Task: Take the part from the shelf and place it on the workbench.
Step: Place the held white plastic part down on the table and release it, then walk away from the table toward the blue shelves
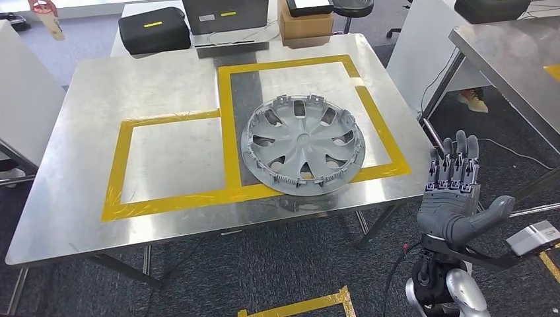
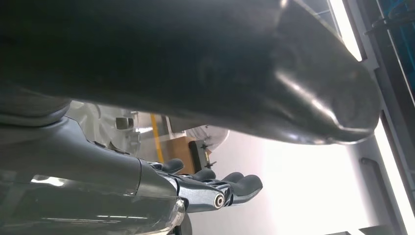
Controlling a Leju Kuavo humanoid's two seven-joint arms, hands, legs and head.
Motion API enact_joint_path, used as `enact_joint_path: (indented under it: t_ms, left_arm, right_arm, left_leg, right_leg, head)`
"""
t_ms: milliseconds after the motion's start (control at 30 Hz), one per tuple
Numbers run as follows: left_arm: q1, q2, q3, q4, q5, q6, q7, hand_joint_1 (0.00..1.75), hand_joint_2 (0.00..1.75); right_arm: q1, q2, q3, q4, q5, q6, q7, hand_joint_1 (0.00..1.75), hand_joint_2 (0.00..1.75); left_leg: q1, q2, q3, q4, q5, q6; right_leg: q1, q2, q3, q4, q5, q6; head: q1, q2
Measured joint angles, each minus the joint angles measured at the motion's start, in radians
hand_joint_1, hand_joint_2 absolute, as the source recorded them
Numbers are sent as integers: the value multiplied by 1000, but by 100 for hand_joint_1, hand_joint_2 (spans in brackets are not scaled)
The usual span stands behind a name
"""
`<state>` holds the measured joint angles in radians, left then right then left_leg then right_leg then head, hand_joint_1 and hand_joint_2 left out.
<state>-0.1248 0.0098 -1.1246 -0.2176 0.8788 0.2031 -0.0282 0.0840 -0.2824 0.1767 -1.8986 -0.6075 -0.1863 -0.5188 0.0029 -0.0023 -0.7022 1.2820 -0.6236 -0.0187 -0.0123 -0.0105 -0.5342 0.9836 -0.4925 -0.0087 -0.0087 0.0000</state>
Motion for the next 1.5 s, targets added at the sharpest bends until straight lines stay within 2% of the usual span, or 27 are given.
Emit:
enact_joint_path:
  t_ms: [33, 67, 100, 167, 233, 333, 400, 467, 500, 533, 567, 667, 733, 800, 867, 900, 967, 1000, 1033, 1067, 1100, 1167, 1233, 1333, 1367, 1433, 1500]
  left_arm:
    - [0, 0, 0, 0, 0, 0, 0, 0, 0]
    - [1, 1, 0, 0, 0, 0, 0, 0, 0]
    - [0, 1, 0, 0, 0, 0, 0, 0, 0]
    - [-1, 1, 0, 0, 0, 0, 1, 0, 0]
    - [-1, 1, 0, 0, 0, 0, 2, 0, 0]
    - [1, 1, 0, 0, 0, 1, 4, 0, 0]
    - [-1, 1, 0, 0, 0, 2, 4, 0, 0]
    - [-1, 1, 0, 0, 0, 3, 4, 0, 0]
    - [0, 1, 0, 0, 0, 4, 4, 0, 0]
    - [0, 1, 0, 0, 0, 4, 4, 0, 0]
    - [1, 1, 0, 0, 0, 4, 4, 0, 0]
    - [0, -1, 0, 0, 0, 4, 4, 0, 0]
    - [-1, -3, 0, -1, 0, 5, 4, 0, 0]
    - [-1, -4, 0, -1, -1, 5, 5, 0, 0]
    - [-1, -4, 0, -1, -1, 5, 7, 0, 0]
    - [-1, -3, 0, 0, -1, 5, 7, 0, 0]
    - [-1, -2, 0, 0, -1, 6, 7, 0, 0]
    - [-1, -1, 0, 0, -1, 6, 6, 0, 0]
    - [0, 0, 0, 0, -1, 7, 4, 0, 0]
    - [0, 0, 0, 0, -1, 9, 3, 0, 0]
    - [0, 1, 0, 0, -1, 11, 1, 0, 0]
    - [-1, 1, 0, 0, -1, 16, -1, 0, 0]
    - [-1, 2, 1, 0, -1, 17, -1, 0, 0]
    - [0, 4, 1, 0, -1, 17, -1, 0, 0]
    - [-1, 4, 1, 0, -1, 18, 0, 0, 0]
    - [-2, 5, 1, 0, -1, 18, 0, 0, 0]
    - [-1, 5, 1, 0, -1, 18, 1, 0, 0]
  right_arm:
    - [0, 2, 1, 3, 0, 1, 0, 0, 0]
    - [0, 4, 2, 5, 0, 1, 0, 0, 0]
    - [0, 5, 3, 6, 0, 2, 0, 0, 0]
    - [-1, 7, 4, 8, -1, 3, 0, 0, 0]
    - [-2, 10, 6, 9, -1, 5, 0, 0, 0]
    - [-3, 13, 11, 11, -3, 8, 0, 0, 0]
    - [-3, 13, 15, 12, -3, 10, 0, 0, 0]
    - [-4, 13, 19, 15, -4, 11, 0, 0, 0]
    - [-3, 13, 21, 17, -5, 11, 0, 0, 0]
    - [-3, 13, 22, 19, -6, 11, 0, 0, 0]
    - [-3, 13, 24, 21, -7, 11, 0, 0, 0]
    - [-6, 13, 27, 21, -8, 11, 0, 0, 0]
    - [-8, 13, 29, 20, -8, 12, -1, 0, 0]
    - [-10, 13, 31, 19, -8, 12, -1, 0, 0]
    - [-11, 14, 33, 19, -9, 12, -2, 0, 0]
    - [-12, 14, 34, 20, -9, 12, -2, 0, 0]
    - [-13, 16, 35, 21, -9, 12, -2, 0, 0]
    - [-13, 16, 36, 23, -9, 12, -2, 0, 0]
    - [-13, 17, 38, 25, -9, 12, -2, 0, 0]
    - [-13, 17, 39, 26, -9, 12, -2, 0, 0]
    - [-13, 17, 40, 28, -10, 12, -2, 0, 0]
    - [-14, 18, 42, 29, -10, 12, -2, 0, 0]
    - [-15, 20, 43, 29, -10, 13, -2, 0, 0]
    - [-15, 21, 46, 30, -13, 17, -2, 0, 0]
    - [-15, 21, 46, 31, -13, 18, -2, 0, 0]
    - [-15, 21, 47, 33, -14, 20, -3, 0, 0]
    - [-14, 21, 47, 37, -15, 21, -3, 0, 0]
  left_leg:
    - [4, 0, 0, 13, 2, -4]
    - [7, 1, 20, -12, 22, -7]
    - [10, 2, 56, -70, 55, -10]
    - [13, 3, 126, -194, 95, -12]
    - [12, 2, 147, -243, 99, -2]
    - [10, 2, 139, -245, 109, 21]
    - [11, 3, 133, -248, 116, 34]
    - [6, 5, 124, -248, 122, 43]
    - [2, 6, 119, -247, 125, 46]
    - [-2, 7, 115, -247, 128, 49]
    - [-7, 7, 113, -247, 130, 51]
    - [-19, 7, 108, -247, 137, 52]
    - [-19, 8, 102, -246, 143, 45]
    - [-17, 11, 97, -246, 150, 34]
    - [-15, 8, 88, -228, 131, 23]
    - [-14, 5, 74, -195, 103, 17]
    - [-6, 0, 30, -82, 28, 5]
    - [-2, 0, 10, -25, 1, -1]
    - [3, 0, 3, 6, -8, -6]
    - [7, 1, 13, 3, 1, -10]
    - [11, 2, 42, -38, 26, -15]
    - [16, 4, 120, -167, 74, -21]
    - [17, 3, 156, -236, 86, -12]
    - [13, 3, 149, -240, 94, 16]
    - [13, 3, 145, -241, 100, 24]
    - [13, 4, 135, -242, 109, 38]
    - [9, 4, 122, -242, 118, 44]
  right_leg:
    - [-1, -1, -2, 2, 1, 1]
    - [-3, -1, -3, 4, 2, 4]
    - [-6, -2, -4, 7, 1, 7]
    - [-8, -1, -7, 16, -2, 19]
    - [-6, 0, -13, 22, -1, 32]
    - [-8, 1, -20, 27, -5, 47]
    - [-10, 1, -46, 92, -54, 54]
    - [-9, 2, -98, 225, -129, 57]
    - [-8, 3, -119, 282, -152, 56]
    - [-7, 3, -126, 308, -157, 52]
    - [-4, 3, -114, 295, -142, 46]
    - [13, 5, -12, 102, -57, 8]
    - [23, 4, 22, 26, -37, -9]
    - [25, 4, 21, 15, -29, -9]
    - [20, 2, 20, 1, -13, -11]
    - [16, 0, 17, -6, -5, -13]
    - [13, -2, 6, -7, 5, -14]
    - [12, -2, 0, -6, 9, -12]
    - [11, -3, -7, -3, 12, -9]
    - [9, -3, -12, 0, 14, -7]
    - [6, -4, -16, 4, 15, -3]
    - [3, -3, -25, 19, 14, 7]
    - [4, -1, -34, 32, 13, 21]
    - [0, 1, -41, 33, 17, 39]
    - [-2, 2, -47, 44, 4, 45]
    - [-4, 3, -78, 125, -59, 53]
    - [-4, 4, -124, 256, -132, 56]
  head:
    - [-1, 0]
    - [-2, 0]
    - [-2, 0]
    - [-6, 0]
    - [-7, 0]
    - [1, 0]
    - [11, 0]
    - [24, 0]
    - [27, 0]
    - [29, 0]
    - [30, 0]
    - [28, 0]
    - [25, 0]
    - [27, 0]
    - [25, 0]
    - [20, 0]
    - [8, 0]
    - [4, 0]
    - [2, 0]
    - [1, 0]
    - [0, 0]
    - [-4, 0]
    - [-6, 0]
    - [3, 0]
    - [6, 0]
    - [17, 0]
    - [28, 0]
